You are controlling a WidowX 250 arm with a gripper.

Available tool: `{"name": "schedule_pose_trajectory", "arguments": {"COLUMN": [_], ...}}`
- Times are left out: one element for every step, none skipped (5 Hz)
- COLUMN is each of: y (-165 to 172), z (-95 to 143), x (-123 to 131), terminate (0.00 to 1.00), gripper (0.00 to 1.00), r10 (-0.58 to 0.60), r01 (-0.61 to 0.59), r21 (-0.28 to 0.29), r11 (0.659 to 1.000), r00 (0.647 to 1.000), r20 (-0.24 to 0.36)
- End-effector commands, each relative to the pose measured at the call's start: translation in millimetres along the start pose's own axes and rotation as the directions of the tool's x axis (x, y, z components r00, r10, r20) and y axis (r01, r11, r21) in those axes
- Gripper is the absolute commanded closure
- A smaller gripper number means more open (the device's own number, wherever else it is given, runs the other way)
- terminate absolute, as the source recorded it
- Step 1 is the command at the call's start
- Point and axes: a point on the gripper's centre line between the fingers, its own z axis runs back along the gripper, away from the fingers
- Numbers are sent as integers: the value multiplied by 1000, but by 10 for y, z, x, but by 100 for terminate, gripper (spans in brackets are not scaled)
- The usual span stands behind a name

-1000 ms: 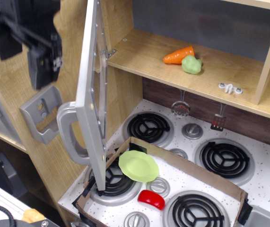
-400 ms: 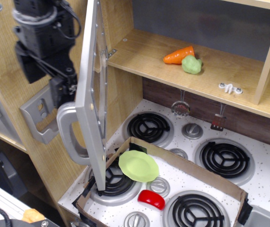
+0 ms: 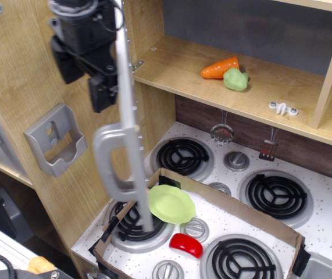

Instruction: Close microwave

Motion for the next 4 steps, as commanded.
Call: {"name": "schedule_pose_trajectory", "arguments": {"y": [-100, -172, -216, -266], "z": [103, 119, 101, 102], "x": [464, 677, 870, 1054], "terminate": [0, 0, 0, 0], "gripper": [0, 0, 0, 0], "r10": [-41, -58, -80, -94], "r01": [41, 59, 82, 97], "r21": [-3, -5, -5, -4], "r11": [999, 998, 997, 995], "r00": [995, 990, 984, 979], "r20": [95, 125, 158, 179]}}
